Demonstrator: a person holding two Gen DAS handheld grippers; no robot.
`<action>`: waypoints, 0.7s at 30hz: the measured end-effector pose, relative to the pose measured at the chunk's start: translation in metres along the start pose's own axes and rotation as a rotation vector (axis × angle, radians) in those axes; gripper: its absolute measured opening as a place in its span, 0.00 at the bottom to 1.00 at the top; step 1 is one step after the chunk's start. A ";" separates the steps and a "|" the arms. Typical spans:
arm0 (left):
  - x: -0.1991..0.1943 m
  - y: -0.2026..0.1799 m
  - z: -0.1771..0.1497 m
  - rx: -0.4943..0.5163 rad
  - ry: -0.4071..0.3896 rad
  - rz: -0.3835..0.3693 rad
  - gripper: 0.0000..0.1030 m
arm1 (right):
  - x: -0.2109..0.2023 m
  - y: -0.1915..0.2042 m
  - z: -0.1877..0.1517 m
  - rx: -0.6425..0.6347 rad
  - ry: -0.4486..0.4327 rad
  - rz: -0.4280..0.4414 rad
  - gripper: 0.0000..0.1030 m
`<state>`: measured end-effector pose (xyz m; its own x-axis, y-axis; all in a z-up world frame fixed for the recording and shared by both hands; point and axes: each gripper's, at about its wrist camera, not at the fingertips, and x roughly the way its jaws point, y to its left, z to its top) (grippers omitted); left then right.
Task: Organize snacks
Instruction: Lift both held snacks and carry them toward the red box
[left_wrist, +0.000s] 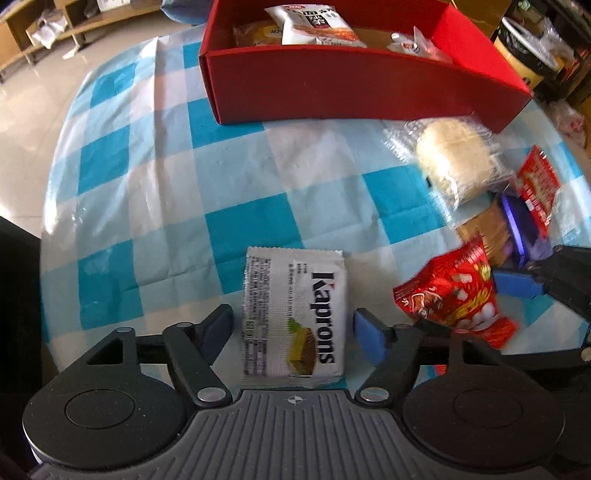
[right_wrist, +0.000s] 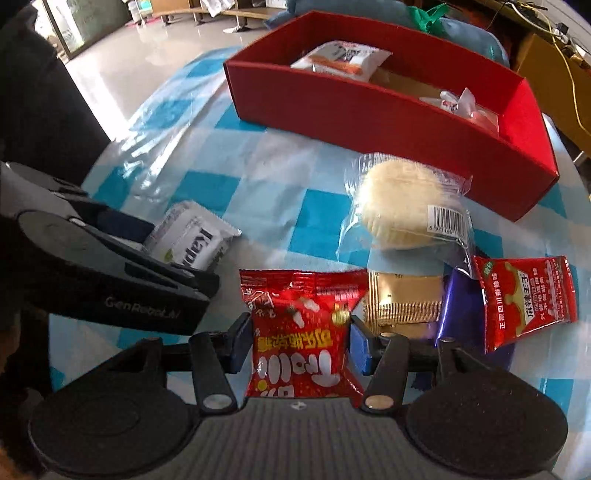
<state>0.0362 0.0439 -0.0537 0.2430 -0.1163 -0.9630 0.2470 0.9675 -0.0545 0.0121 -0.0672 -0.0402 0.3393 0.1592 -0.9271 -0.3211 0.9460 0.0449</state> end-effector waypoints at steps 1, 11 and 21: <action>0.001 -0.001 -0.001 0.006 -0.002 0.009 0.79 | 0.002 -0.001 0.000 -0.007 0.006 -0.006 0.50; -0.005 -0.015 -0.011 0.023 -0.027 0.016 0.63 | -0.006 -0.004 -0.001 -0.018 -0.013 -0.008 0.46; -0.018 -0.010 -0.009 -0.018 -0.044 -0.028 0.63 | -0.029 -0.013 -0.004 0.031 -0.087 -0.007 0.46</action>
<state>0.0208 0.0381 -0.0377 0.2773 -0.1527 -0.9486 0.2377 0.9675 -0.0862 0.0031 -0.0856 -0.0151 0.4171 0.1752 -0.8918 -0.2918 0.9551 0.0511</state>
